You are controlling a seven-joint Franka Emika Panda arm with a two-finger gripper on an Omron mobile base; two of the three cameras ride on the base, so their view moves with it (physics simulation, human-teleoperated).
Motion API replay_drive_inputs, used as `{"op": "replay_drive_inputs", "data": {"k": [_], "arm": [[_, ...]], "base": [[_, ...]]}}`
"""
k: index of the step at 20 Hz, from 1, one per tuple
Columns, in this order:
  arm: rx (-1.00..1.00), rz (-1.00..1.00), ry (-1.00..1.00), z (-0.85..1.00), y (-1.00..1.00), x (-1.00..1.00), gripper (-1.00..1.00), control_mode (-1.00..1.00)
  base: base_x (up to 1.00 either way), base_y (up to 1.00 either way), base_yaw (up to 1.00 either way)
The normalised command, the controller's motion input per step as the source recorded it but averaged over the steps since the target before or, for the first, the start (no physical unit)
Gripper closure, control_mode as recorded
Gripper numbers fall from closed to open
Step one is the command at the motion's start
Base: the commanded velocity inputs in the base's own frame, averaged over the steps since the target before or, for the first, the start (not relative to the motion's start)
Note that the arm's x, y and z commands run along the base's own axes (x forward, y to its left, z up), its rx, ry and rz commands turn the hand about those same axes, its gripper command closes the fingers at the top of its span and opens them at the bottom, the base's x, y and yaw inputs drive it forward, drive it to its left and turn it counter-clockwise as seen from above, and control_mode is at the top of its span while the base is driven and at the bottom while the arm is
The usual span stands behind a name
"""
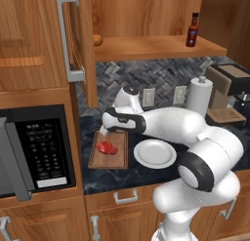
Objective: Pick the steak from the plate and place it on the cutting board. Then pick the condiment bottle from the cabinet and place it next to the cutting board.
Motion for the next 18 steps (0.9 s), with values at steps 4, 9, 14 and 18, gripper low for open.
{"op": "replay_drive_inputs", "data": {"k": [4, 9, 14, 18], "arm": [[0.00, -0.04, 0.00, 0.31, -0.04, -0.10, -1.00, -1.00], [0.00, -0.06, 0.00, 0.29, -0.11, -0.15, -1.00, -1.00], [0.00, -0.05, 0.00, 0.21, -0.18, -0.14, -1.00, -1.00], [0.01, -0.05, 0.00, 0.17, -0.23, -0.10, -1.00, -1.00]], "base": [[0.00, 0.00, 0.00], [0.00, 0.00, 0.00], [0.00, 0.00, 0.00], [0.00, 0.00, 0.00]]}}
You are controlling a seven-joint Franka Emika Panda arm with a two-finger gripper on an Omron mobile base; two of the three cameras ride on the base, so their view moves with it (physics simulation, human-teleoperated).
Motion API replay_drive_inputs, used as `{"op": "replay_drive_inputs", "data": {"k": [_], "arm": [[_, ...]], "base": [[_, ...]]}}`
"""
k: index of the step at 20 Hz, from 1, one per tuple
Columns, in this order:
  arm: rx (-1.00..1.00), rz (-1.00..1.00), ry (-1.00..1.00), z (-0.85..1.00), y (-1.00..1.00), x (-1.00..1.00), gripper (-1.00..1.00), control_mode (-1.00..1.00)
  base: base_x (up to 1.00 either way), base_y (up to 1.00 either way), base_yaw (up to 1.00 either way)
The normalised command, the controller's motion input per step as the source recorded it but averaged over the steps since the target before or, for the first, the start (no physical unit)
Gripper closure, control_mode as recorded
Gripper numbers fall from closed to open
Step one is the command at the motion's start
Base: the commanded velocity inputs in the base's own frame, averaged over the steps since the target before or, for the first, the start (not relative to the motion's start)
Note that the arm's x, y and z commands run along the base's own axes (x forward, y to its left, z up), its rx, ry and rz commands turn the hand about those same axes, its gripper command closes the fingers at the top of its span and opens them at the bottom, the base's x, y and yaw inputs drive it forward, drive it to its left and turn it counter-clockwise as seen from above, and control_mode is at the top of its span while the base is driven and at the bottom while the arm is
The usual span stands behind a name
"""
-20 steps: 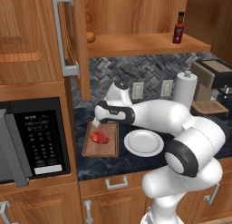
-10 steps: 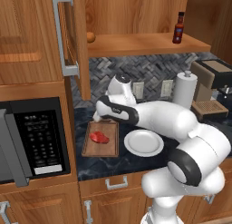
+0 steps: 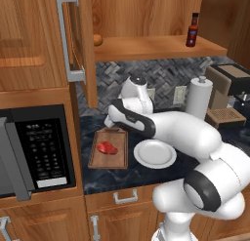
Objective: Pick the steak from the plate and place it on the cutting board. Then pick the condiment bottle from the cabinet and place it next to the cutting board.
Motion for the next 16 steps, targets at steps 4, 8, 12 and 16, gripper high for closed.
{"op": "replay_drive_inputs", "data": {"k": [4, 8, 12, 16], "arm": [[0.05, -0.07, 0.00, 0.11, -0.28, -0.12, -1.00, -1.00], [0.09, -0.10, -0.01, 0.05, -0.18, -0.12, -1.00, -1.00], [0.12, -0.13, 0.00, 0.12, -0.19, -0.18, -1.00, -1.00], [0.14, -0.14, 0.00, 0.15, -0.19, -0.18, -1.00, -1.00]], "base": [[0.00, 0.00, 0.00], [0.00, 0.00, 0.00], [0.00, 0.00, 0.00], [0.00, 0.00, 0.00]]}}
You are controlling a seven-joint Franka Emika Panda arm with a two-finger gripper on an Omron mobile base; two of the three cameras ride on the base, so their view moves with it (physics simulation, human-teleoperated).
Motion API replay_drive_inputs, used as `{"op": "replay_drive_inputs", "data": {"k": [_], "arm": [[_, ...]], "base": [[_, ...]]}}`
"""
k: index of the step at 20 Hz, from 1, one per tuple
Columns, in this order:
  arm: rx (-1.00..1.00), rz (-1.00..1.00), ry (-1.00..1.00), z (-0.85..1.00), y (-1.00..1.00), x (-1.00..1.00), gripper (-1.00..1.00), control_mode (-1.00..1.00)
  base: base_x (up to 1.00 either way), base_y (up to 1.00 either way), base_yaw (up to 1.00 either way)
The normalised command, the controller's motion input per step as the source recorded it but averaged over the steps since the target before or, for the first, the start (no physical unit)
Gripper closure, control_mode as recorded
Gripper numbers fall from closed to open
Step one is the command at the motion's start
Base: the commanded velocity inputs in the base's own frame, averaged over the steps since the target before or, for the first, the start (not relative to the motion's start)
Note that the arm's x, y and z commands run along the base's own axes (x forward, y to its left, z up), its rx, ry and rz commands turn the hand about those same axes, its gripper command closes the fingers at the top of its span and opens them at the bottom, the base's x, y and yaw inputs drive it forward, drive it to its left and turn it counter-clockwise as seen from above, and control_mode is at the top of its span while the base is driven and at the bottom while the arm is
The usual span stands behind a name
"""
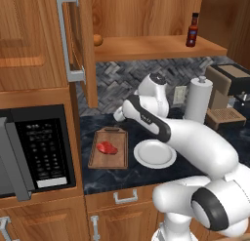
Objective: Pick the steak from the plate and place it on the cutting board. Then pick the condiment bottle from the cabinet and place it next to the cutting board.
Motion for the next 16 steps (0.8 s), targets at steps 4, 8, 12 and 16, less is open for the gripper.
{"op": "replay_drive_inputs", "data": {"k": [4, 8, 12, 16], "arm": [[0.16, -0.18, 0.00, 0.10, -0.26, -0.16, -1.00, -1.00], [0.18, -0.20, 0.00, 0.05, -0.20, -0.05, -1.00, -1.00], [0.20, -0.16, 0.00, 0.00, -0.11, 0.00, -1.00, -1.00], [0.23, -0.10, 0.00, 0.00, -0.14, 0.04, -1.00, -1.00]], "base": [[0.00, 0.00, 0.00], [0.00, 0.00, 0.00], [0.00, 0.00, 0.00], [0.00, 0.00, 0.00]]}}
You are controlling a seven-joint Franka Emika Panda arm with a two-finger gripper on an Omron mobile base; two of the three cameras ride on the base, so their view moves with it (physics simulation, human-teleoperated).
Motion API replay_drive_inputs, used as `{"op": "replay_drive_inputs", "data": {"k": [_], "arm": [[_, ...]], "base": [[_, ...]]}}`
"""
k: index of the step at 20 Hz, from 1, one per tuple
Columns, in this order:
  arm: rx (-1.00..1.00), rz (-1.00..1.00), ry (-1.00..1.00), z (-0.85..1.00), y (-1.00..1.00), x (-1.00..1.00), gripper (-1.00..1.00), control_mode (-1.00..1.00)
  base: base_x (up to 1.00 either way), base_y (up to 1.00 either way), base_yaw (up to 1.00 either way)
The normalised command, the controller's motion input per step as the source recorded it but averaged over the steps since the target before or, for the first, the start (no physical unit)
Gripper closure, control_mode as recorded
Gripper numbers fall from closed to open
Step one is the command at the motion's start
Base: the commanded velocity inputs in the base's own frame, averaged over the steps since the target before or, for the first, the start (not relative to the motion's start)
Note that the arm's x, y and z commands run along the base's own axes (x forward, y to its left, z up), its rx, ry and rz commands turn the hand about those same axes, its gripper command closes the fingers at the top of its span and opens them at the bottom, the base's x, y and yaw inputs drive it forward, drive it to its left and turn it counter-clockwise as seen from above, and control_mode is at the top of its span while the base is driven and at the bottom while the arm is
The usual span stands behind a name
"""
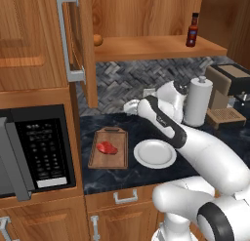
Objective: Pick the steak from the plate and place it on the cutting board. Then pick the condiment bottle from the cabinet and place it next to the cutting board.
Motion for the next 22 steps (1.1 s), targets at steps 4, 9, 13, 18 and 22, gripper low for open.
{"op": "replay_drive_inputs", "data": {"k": [4, 9, 13, 18, 22], "arm": [[0.25, -0.11, 0.00, 0.01, -0.22, 0.03, -1.00, -1.00], [0.26, -0.12, 0.01, 0.15, -0.30, 0.00, -1.00, -1.00], [0.27, -0.15, 0.00, 0.13, -0.31, -0.03, -1.00, -1.00], [0.29, -0.17, 0.03, 0.08, -0.24, -0.08, -1.00, -1.00], [0.29, -0.17, 0.05, 0.04, -0.10, -0.10, -1.00, -1.00]], "base": [[0.00, 0.00, 0.00], [0.00, 0.00, 0.00], [0.00, 0.00, 0.00], [0.00, 0.00, 0.00], [0.00, 0.00, 0.00]]}}
